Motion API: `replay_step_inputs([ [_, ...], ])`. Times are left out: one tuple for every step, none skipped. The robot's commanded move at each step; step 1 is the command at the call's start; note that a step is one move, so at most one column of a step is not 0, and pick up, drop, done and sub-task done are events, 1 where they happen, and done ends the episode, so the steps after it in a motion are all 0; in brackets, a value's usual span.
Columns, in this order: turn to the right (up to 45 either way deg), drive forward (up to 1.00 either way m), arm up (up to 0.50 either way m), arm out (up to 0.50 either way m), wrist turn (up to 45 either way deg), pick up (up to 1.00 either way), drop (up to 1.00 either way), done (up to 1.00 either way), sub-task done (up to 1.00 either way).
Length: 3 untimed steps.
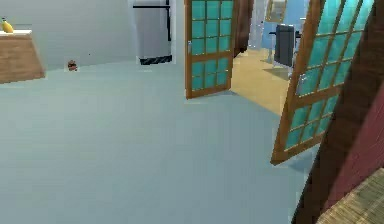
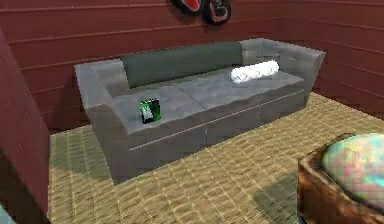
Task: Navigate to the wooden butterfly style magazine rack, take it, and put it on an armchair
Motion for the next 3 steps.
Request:
replay_step_inputs([
  [-30.0,0.00,0.00,0.00,0.0,0.00,0.00,0.00,0.00],
  [0.0,1.00,0.00,0.00,0.0,0.00,0.00,0.00,0.00],
  [0.0,1.00,0.00,0.00,0.0,0.00,0.00,0.00,0.00],
])
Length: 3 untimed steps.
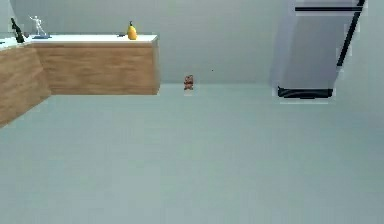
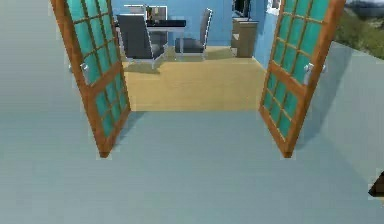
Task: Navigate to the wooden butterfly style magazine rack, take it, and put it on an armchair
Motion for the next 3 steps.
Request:
replay_step_inputs([
  [0.0,1.00,0.00,0.00,0.0,0.00,0.00,0.00,0.00],
  [0.0,1.00,0.00,0.00,0.0,0.00,0.00,0.00,0.00],
  [0.0,0.80,0.00,0.00,0.0,0.00,0.00,0.00,0.00],
])
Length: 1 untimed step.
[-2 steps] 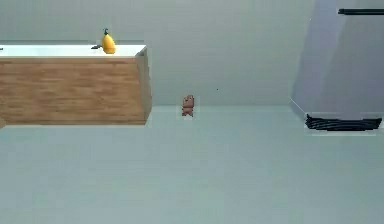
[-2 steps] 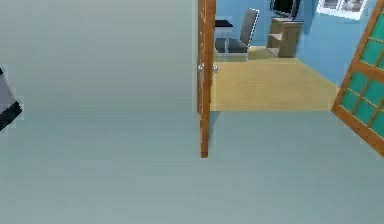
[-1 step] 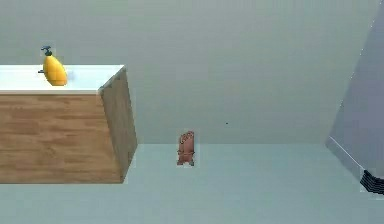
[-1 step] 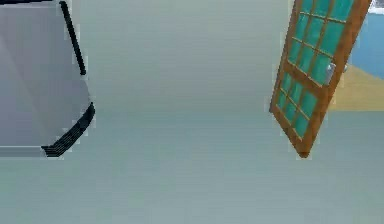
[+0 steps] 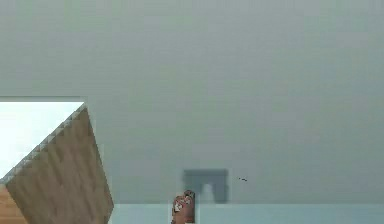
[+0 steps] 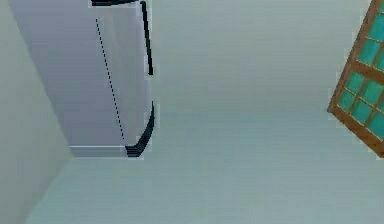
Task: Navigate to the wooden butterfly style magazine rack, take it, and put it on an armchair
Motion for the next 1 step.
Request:
replay_step_inputs([
  [-45.0,0.00,0.00,0.00,0.0,0.00,0.00,0.00,0.00],
])
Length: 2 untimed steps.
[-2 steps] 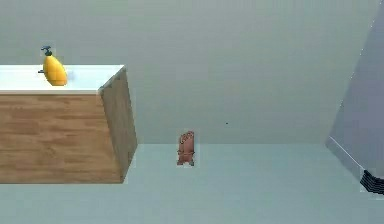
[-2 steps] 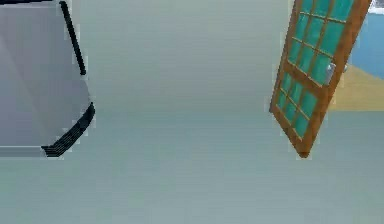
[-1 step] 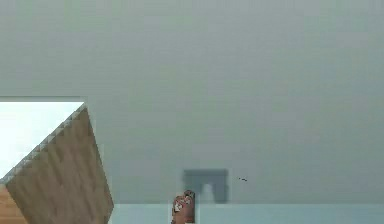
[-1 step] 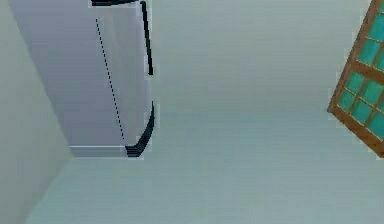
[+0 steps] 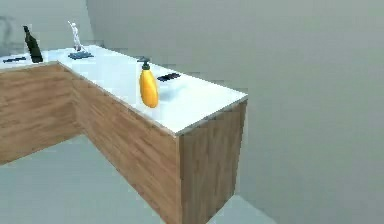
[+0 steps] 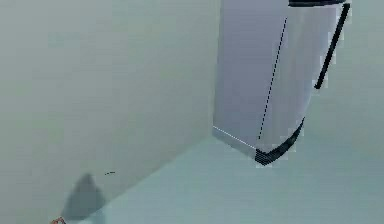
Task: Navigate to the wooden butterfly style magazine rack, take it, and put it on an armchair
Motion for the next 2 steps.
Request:
replay_step_inputs([
  [-42.0,0.00,0.00,0.00,0.0,0.00,0.00,0.00,0.00],
  [0.0,0.00,0.28,0.00,0.0,0.00,0.00,0.00,0.00],
])
